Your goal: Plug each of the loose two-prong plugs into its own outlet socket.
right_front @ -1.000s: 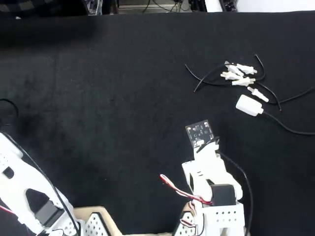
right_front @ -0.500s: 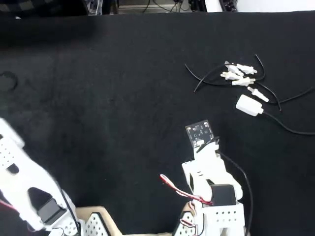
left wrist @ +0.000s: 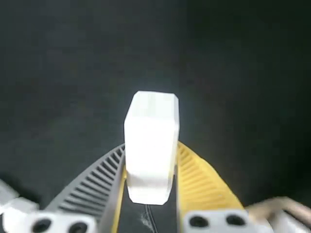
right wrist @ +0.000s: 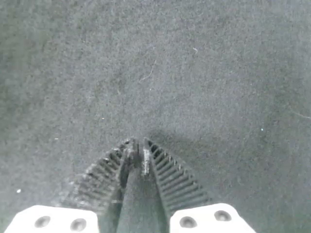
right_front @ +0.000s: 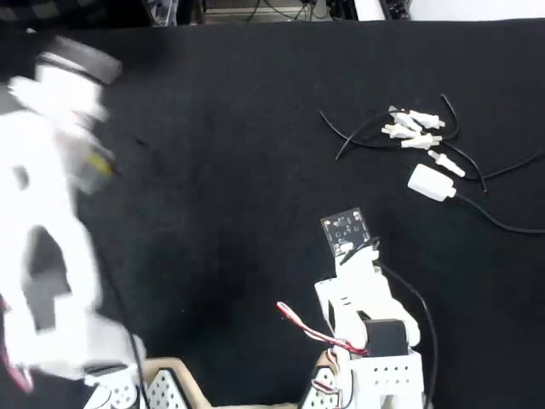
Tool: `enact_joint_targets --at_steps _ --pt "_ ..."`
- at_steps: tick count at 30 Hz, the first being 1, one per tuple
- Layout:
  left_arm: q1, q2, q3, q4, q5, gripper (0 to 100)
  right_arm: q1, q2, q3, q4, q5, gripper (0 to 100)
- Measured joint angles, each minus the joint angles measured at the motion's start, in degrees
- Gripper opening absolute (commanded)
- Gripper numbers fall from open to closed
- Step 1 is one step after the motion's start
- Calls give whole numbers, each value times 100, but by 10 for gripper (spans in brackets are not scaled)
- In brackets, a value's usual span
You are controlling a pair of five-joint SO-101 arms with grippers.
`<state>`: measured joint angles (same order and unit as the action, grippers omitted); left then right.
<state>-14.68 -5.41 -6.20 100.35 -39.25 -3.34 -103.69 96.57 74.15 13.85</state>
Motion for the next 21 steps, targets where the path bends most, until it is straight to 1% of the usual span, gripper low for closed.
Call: enact_joint_targets --at_steps 5,8,16,19,21 --pt "1442 -1415 2330 -9 53 29 0 0 0 0 0 12" --pt "2040 -1908 3297 -105 202 29 0 0 0 0 0 12" --pt "2699 -1952 5284 -1389 343 30 0 0 0 0 0 12" --pt "2778 -1776 5626 -1846 352 33 0 0 0 0 0 12" --pt "2778 -1705 5679 -2048 360 74 0 0 0 0 0 12"
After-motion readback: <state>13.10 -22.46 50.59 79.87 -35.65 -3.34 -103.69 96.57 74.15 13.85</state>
